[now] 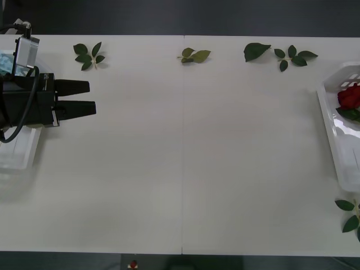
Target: Put the red flowers into the right box and the blue flowers into the left box
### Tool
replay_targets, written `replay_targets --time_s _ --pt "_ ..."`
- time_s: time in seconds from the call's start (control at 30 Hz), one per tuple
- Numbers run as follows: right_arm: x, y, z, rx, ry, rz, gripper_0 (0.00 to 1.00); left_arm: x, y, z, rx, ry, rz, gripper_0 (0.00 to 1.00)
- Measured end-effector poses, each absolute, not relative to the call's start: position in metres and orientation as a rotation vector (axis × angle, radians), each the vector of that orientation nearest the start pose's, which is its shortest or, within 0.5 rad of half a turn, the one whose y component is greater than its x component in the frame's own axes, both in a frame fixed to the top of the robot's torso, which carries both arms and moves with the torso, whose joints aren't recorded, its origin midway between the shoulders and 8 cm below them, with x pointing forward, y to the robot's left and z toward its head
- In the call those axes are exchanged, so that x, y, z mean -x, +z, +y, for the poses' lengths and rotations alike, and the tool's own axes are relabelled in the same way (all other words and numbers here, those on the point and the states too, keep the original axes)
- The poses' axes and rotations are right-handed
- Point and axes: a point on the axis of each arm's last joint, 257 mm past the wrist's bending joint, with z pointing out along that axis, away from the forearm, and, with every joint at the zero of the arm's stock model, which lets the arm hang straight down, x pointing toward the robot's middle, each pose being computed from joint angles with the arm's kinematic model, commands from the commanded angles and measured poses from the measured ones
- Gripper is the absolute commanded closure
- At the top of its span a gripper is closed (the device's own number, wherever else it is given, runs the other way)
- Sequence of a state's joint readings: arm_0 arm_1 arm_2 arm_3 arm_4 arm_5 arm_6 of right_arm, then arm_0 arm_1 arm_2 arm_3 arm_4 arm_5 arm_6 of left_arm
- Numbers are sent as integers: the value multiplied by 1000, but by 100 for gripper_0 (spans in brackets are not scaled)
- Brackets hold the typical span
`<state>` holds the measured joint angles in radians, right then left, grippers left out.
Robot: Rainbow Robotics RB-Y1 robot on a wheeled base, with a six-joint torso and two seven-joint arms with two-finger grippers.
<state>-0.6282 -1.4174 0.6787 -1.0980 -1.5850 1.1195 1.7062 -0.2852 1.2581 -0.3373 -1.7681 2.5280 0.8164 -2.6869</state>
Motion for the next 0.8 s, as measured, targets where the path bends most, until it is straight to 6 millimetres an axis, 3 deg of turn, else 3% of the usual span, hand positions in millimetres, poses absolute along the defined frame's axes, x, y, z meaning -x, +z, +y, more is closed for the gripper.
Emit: replay_targets --time_s 0.23,0.4,0.43,0.47,0.53,0.6,0.73,0.8 --pt "-414 -239 -602 -189 -114 2802 100 -422 -67 174 -874 -984 1707 0" --pt "-412 -256 -615 -268 -122 2784 99 -422 -67 174 -874 -984 1707 0" --pt "-414 -260 -616 -275 -122 2780 90 -422 -67 174 -874 -984 1707 0" --pt "-414 -264 -616 -275 -126 2780 72 -422 -67 174 -874 -984 1707 0" --pt "-415 -270 -613 -267 -129 2785 45 -422 -67 174 -874 -984 1707 0" --pt "-415 -274 -610 -259 -127 2790 23 -422 -67 174 -874 -984 1707 0" --pt "-416 -274 -611 -249 -140 2792 4 -422 -67 174 -874 -984 1707 0" --pt "-418 -273 -611 -242 -141 2789 1 -422 -67 174 -874 -984 1707 0"
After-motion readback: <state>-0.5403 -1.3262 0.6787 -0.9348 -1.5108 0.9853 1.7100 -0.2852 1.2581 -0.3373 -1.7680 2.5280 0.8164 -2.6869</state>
